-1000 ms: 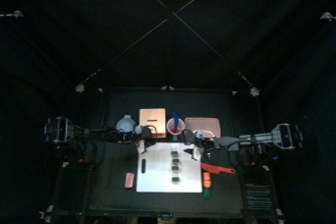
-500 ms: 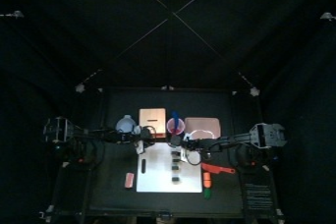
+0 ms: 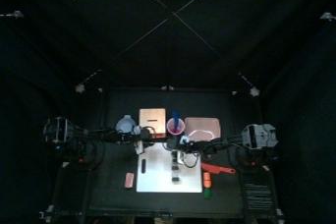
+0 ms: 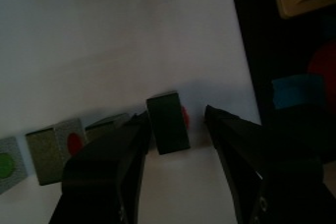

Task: Place sushi on board then cut the sushi with the knife then place the pieces on the plate
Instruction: Place the 4 sushi pieces on the plate

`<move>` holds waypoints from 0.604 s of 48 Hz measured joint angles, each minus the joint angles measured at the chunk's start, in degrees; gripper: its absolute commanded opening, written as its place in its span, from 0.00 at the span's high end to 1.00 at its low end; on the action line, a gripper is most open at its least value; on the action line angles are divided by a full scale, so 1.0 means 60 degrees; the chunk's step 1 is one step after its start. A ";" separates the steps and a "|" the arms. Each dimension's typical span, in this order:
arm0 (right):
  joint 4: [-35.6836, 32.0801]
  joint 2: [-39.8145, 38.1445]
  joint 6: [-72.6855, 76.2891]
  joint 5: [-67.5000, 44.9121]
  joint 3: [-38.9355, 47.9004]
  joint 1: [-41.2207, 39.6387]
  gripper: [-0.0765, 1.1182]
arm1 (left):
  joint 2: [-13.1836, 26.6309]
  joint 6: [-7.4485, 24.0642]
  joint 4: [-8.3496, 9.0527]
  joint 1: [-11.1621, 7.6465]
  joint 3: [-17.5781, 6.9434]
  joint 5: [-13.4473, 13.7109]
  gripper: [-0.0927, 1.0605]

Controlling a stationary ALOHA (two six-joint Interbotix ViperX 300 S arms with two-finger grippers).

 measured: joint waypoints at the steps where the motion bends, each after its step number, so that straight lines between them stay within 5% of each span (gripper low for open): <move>1: 0.0000 0.0015 0.0000 0.0000 -0.0044 0.0000 0.41 | -0.0015 0.0000 0.0000 0.0000 0.0000 0.0000 0.25; 29: 0.0088 -0.1875 0.1611 0.1816 0.0454 -0.0850 0.44 | -0.0015 0.0000 0.0059 0.0000 0.0015 0.0000 0.25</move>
